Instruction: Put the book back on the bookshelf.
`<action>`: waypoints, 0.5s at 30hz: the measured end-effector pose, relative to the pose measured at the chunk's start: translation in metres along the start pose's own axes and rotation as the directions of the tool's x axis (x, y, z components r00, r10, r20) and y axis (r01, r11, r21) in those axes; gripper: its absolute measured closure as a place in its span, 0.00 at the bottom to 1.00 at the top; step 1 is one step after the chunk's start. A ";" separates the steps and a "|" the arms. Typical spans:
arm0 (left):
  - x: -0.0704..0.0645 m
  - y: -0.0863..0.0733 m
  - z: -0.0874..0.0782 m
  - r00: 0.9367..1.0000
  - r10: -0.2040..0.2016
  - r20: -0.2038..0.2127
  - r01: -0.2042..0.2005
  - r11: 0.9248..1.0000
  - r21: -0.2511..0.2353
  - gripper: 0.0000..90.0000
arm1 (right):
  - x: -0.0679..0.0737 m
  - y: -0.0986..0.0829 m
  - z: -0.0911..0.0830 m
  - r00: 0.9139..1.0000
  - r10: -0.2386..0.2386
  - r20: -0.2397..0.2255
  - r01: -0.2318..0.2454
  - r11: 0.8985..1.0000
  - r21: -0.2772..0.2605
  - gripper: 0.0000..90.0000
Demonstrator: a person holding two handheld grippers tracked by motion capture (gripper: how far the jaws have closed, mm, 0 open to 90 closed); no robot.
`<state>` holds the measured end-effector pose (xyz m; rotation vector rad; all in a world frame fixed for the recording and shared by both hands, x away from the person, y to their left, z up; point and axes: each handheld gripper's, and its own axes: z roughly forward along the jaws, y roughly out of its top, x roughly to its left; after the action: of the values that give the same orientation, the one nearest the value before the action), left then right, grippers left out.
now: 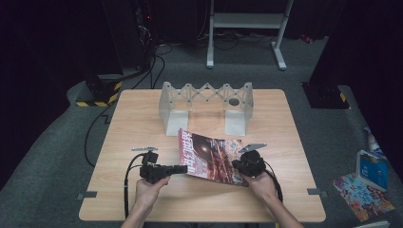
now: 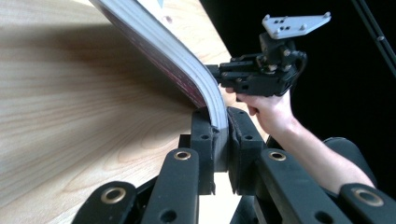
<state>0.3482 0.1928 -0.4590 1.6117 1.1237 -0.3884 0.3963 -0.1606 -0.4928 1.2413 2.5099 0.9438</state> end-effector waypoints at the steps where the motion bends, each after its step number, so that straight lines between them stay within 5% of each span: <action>1: -0.002 0.002 -0.001 1.000 0.005 0.001 -0.005 1.000 0.002 0.92 | -0.001 -0.001 -0.001 1.000 0.003 0.000 -0.003 1.000 -0.003 0.93; 15: -0.034 0.025 -0.014 0.991 0.115 -0.067 -0.115 0.993 0.018 0.93 | -0.014 -0.014 -0.003 0.999 0.041 0.013 -0.041 0.999 -0.015 0.89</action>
<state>0.3478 0.1900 -0.4150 1.7046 1.0747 -0.2688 0.3949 -0.1784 -0.5005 1.2948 2.4718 0.9589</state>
